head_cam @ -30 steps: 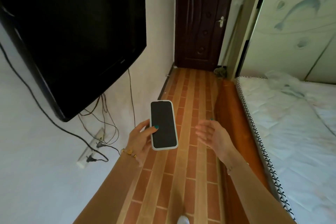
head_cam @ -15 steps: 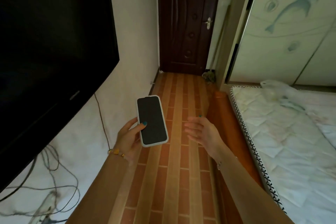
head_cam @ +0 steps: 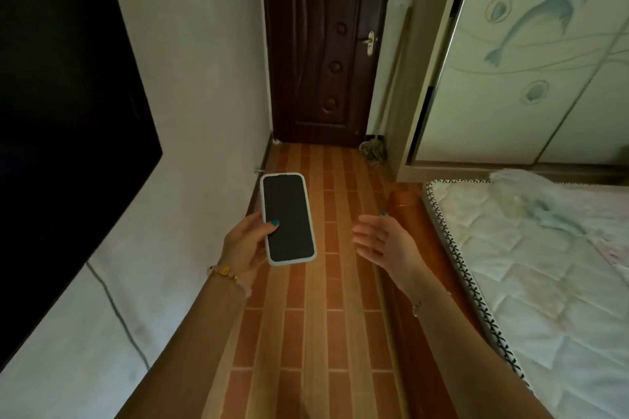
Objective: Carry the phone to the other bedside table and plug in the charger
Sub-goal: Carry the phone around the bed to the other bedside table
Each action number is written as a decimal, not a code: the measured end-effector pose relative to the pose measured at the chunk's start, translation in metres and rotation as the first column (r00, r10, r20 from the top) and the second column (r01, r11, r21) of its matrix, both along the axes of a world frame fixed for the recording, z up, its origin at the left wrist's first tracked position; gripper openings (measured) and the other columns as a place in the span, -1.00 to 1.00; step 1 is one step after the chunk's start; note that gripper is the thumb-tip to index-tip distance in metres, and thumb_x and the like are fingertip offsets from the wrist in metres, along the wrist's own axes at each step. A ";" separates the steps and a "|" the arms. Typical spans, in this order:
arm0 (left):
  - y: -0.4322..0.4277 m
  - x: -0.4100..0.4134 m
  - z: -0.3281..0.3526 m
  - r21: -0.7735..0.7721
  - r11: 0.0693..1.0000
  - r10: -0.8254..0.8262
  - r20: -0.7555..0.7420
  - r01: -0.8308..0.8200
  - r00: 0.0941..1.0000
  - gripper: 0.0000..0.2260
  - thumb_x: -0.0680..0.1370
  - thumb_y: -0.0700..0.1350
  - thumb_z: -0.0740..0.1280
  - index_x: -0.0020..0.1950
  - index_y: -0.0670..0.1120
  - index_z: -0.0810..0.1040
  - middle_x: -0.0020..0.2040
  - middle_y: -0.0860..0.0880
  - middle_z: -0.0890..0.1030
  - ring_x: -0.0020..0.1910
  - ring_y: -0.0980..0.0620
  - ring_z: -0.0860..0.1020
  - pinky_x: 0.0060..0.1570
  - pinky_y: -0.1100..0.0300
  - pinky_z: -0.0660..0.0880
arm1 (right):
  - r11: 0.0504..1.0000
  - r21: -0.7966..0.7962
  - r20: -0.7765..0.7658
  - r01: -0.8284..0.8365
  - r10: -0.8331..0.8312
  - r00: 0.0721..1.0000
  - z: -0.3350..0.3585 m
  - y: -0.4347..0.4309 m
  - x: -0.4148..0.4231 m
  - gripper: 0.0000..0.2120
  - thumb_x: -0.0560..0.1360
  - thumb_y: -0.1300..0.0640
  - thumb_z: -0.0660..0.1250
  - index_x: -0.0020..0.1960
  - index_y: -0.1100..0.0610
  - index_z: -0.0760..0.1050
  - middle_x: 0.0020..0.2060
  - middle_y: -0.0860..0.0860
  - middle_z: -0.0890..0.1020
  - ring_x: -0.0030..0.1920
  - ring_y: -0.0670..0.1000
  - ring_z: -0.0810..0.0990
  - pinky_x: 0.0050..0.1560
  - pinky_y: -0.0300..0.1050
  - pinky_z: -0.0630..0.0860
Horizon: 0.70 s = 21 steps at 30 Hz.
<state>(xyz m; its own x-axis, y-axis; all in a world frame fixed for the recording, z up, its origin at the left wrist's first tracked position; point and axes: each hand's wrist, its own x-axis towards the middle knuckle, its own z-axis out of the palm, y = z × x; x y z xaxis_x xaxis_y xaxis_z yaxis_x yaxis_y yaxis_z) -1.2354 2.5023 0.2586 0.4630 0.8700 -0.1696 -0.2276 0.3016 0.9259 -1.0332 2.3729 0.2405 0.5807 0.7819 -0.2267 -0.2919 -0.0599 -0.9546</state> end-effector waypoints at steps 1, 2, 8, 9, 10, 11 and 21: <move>0.019 0.012 0.002 0.003 1.000 -0.003 -0.004 0.003 1.000 -0.75 0.47 -0.22 0.35 0.14 -0.06 0.57 0.01 -0.05 0.66 -0.03 -0.04 0.63 -0.24 0.16 0.64 | 1.000 -0.002 0.002 0.011 -0.011 1.000 0.002 0.019 0.011 -0.66 0.59 0.00 0.10 0.03 0.08 0.63 -0.07 0.04 0.73 -0.03 0.03 0.70 0.01 -0.03 0.56; 0.037 0.024 0.004 -0.003 1.000 -0.005 -0.002 0.005 1.000 -0.76 0.46 -0.22 0.35 0.11 -0.04 0.58 -0.01 -0.04 0.66 -0.05 -0.03 0.64 -0.26 0.16 0.63 | 1.000 -0.002 0.004 0.021 -0.021 1.000 0.005 0.038 0.023 -0.67 0.58 0.01 0.11 0.03 0.08 0.63 -0.06 0.04 0.73 -0.04 0.03 0.70 0.00 -0.03 0.56; 0.136 0.083 0.010 -0.038 0.999 -0.029 0.022 0.030 0.999 -0.75 0.46 -0.22 0.36 0.14 -0.07 0.57 0.00 -0.06 0.66 -0.04 -0.05 0.64 -0.21 0.14 0.64 | 0.997 0.023 -0.022 0.068 -0.068 0.997 0.010 0.129 0.082 -0.67 0.56 0.00 0.13 -0.02 0.05 0.65 -0.08 0.03 0.73 -0.07 0.02 0.71 -0.07 -0.06 0.56; 0.148 0.091 0.010 -0.047 0.998 -0.037 0.024 0.038 0.999 -0.75 0.47 -0.23 0.35 0.14 -0.07 0.56 0.00 -0.07 0.66 -0.03 -0.05 0.64 -0.21 0.13 0.64 | 0.997 0.020 -0.033 0.074 -0.073 0.997 0.008 0.141 0.089 -0.67 0.56 0.00 0.12 -0.01 0.05 0.65 -0.08 0.03 0.73 -0.07 0.02 0.71 -0.06 -0.05 0.56; 0.161 0.099 0.009 -0.053 0.997 -0.046 0.027 0.047 0.999 -0.75 0.47 -0.23 0.35 0.14 -0.08 0.56 0.01 -0.08 0.66 -0.02 -0.06 0.63 -0.20 0.13 0.64 | 0.997 0.015 -0.042 0.082 -0.081 0.996 0.005 0.152 0.097 -0.67 0.57 -0.01 0.12 0.00 0.06 0.65 -0.08 0.03 0.73 -0.07 0.02 0.71 -0.04 -0.04 0.56; 0.174 0.106 0.008 -0.057 0.997 -0.052 0.026 0.053 0.998 -0.75 0.47 -0.23 0.34 0.14 -0.09 0.56 0.01 -0.08 0.65 -0.01 -0.07 0.63 -0.19 0.12 0.64 | 0.996 0.011 -0.051 0.089 -0.088 0.995 0.003 0.164 0.103 -0.66 0.57 -0.01 0.11 0.01 0.07 0.64 -0.08 0.03 0.73 -0.06 0.03 0.70 -0.02 -0.02 0.56; 0.313 0.189 -0.004 -0.028 0.999 -0.015 -0.001 0.015 1.000 -0.72 0.47 -0.25 0.33 0.18 -0.11 0.53 0.04 -0.10 0.63 0.00 -0.07 0.62 -0.24 0.15 0.63 | 0.998 0.012 -0.056 0.058 -0.057 0.997 -0.012 0.309 0.191 -0.65 0.56 -0.03 0.11 0.01 0.06 0.64 -0.06 0.03 0.73 0.00 0.05 0.68 0.01 -0.01 0.53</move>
<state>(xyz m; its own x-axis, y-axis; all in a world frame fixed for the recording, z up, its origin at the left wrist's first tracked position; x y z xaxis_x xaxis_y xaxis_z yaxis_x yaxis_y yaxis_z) -1.0466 2.8151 0.2547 0.4754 0.8580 -0.1944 -0.2222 0.3310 0.9171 -0.8422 2.6820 0.2287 0.6114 0.7510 -0.2491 -0.3468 -0.0287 -0.9375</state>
